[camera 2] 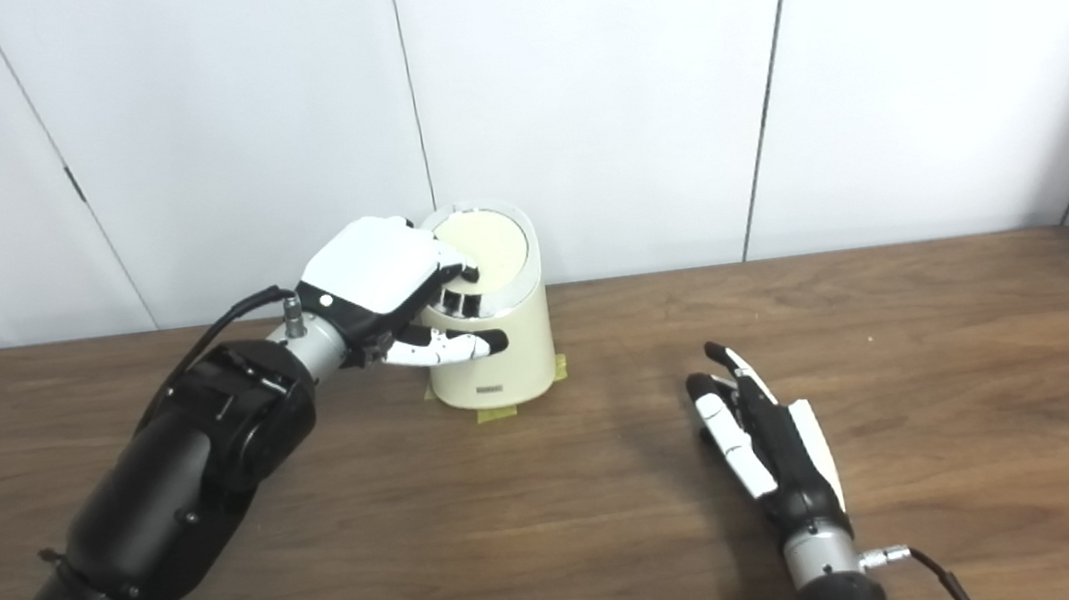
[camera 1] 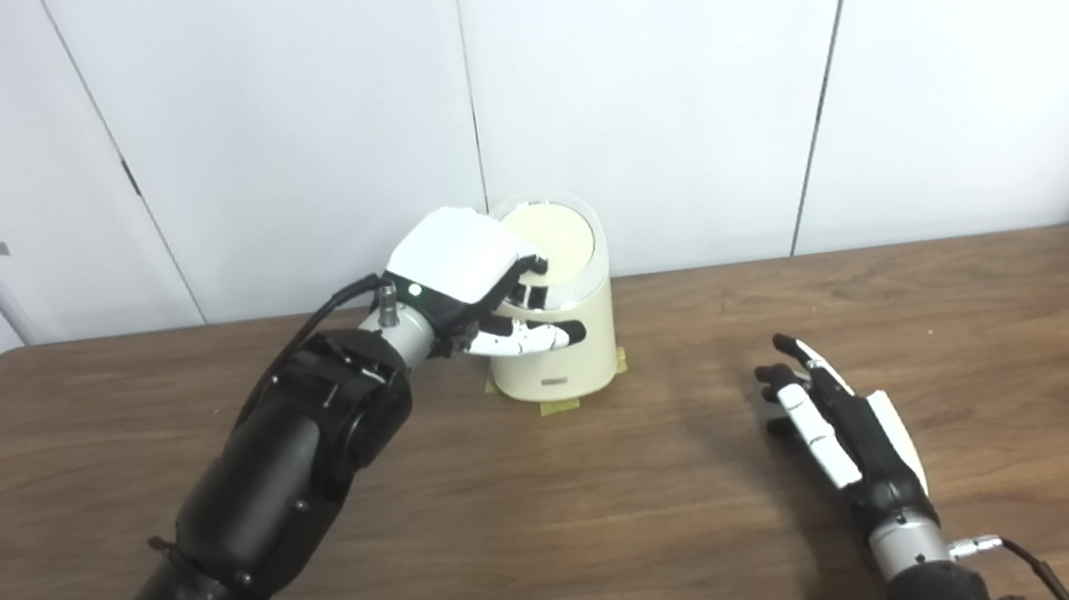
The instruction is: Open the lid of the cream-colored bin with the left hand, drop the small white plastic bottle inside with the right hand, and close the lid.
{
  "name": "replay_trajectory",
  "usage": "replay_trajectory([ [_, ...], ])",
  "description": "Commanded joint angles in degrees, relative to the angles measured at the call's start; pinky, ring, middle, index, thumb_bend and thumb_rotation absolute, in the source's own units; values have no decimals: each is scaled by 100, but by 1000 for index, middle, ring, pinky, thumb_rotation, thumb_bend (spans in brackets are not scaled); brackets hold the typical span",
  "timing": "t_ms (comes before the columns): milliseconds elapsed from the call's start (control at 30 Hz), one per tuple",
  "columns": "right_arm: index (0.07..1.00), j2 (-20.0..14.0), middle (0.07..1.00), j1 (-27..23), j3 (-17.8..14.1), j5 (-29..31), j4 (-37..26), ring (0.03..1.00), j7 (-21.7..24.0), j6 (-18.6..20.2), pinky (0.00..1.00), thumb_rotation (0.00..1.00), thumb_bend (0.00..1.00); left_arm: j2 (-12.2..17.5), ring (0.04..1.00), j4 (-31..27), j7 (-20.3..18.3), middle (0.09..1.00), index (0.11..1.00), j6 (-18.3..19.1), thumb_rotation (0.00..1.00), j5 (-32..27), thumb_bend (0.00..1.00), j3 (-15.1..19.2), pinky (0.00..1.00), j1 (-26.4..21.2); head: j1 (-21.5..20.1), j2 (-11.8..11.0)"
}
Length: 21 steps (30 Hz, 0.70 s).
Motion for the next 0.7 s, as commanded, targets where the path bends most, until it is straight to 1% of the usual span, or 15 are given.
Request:
replay_trajectory([
  [0,900,-41,807,-93,-73,-36,-124,803,-65,21,691,929,425,-25,867,-138,-25,836,799,-73,942,-58,558,54,902,-82,1,5],
  [67,899,-47,807,-95,-86,-20,-90,802,-71,-13,690,928,423,-30,864,-182,69,839,812,-85,958,-115,542,142,889,-87,4,4],
  [167,899,-55,807,-97,-86,-24,-56,802,-76,-44,695,923,420,-34,858,-199,268,837,827,-133,945,-160,531,263,865,-95,-3,-4],
  [233,899,-57,805,-99,-78,-31,-62,800,-69,-42,694,925,420,-50,848,-216,437,834,829,-171,907,-200,522,374,849,-84,-13,-6],
  [367,896,-44,801,-96,-83,0,-50,795,-70,-81,687,915,424,-80,848,-372,621,836,836,-193,906,-238,515,621,845,-39,-16,-12],
  [433,896,-51,803,-98,-81,-9,-37,794,-73,-89,687,918,429,-80,844,-450,661,836,838,-225,928,-222,511,699,829,-20,-9,-16],
  [467,896,-52,803,-96,-80,-10,-38,794,-74,-100,689,920,429,-94,852,-553,645,845,848,-165,956,-220,503,772,833,7,-6,-19],
  [533,894,-56,803,-95,-72,-27,-40,793,-80,-122,688,920,425,-133,856,-757,604,852,854,-45,936,-267,512,924,835,60,-10,-24],
  [667,888,-54,800,-92,-56,-79,-91,789,-89,-80,681,920,417,-199,860,-1025,684,858,855,65,916,-314,509,1199,840,187,-29,-27],
])
